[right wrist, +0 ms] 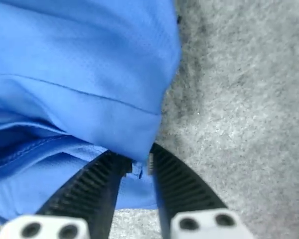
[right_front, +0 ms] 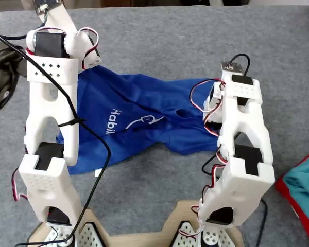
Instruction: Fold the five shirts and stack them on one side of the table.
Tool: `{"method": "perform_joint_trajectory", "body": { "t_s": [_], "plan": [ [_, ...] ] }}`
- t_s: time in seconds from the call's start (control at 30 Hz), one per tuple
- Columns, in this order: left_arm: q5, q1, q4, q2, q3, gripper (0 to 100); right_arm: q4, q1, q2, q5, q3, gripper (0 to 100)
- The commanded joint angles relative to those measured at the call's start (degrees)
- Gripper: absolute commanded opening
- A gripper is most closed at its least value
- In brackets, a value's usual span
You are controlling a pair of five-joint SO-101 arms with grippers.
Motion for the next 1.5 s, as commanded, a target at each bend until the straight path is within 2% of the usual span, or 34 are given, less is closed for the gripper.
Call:
{"method": "perform_joint_trajectory", "body": {
  "t_s": [0.0,0.1,0.27,0.63,1.2,1.47],
  "plan": [
    [-0.4,-0.5,0.6,-1.0,-1.1,2,1.1,0.0,-4.4,-1.7,-2.5,15.4],
    [-0.4,-0.5,0.6,-1.0,-1.1,2,1.8,-0.3,-4.4,-1.5,-2.7,15.1],
    [-0.4,-0.5,0.6,-1.0,-1.1,2,1.1,-1.5,-3.8,-1.4,-2.3,9.3],
    [-0.4,-0.6,0.6,-1.0,-1.1,2,-2.6,-1.9,-3.8,-1.7,-2.3,5.8],
    [-0.4,-0.6,0.6,-1.0,-1.1,2,-1.1,-1.8,-4.4,-1.4,-2.5,6.2],
    [-0.4,-0.6,0.6,-1.0,-1.1,2,1.0,-1.5,-4.4,-1.6,-2.3,11.7]
  ]
}}
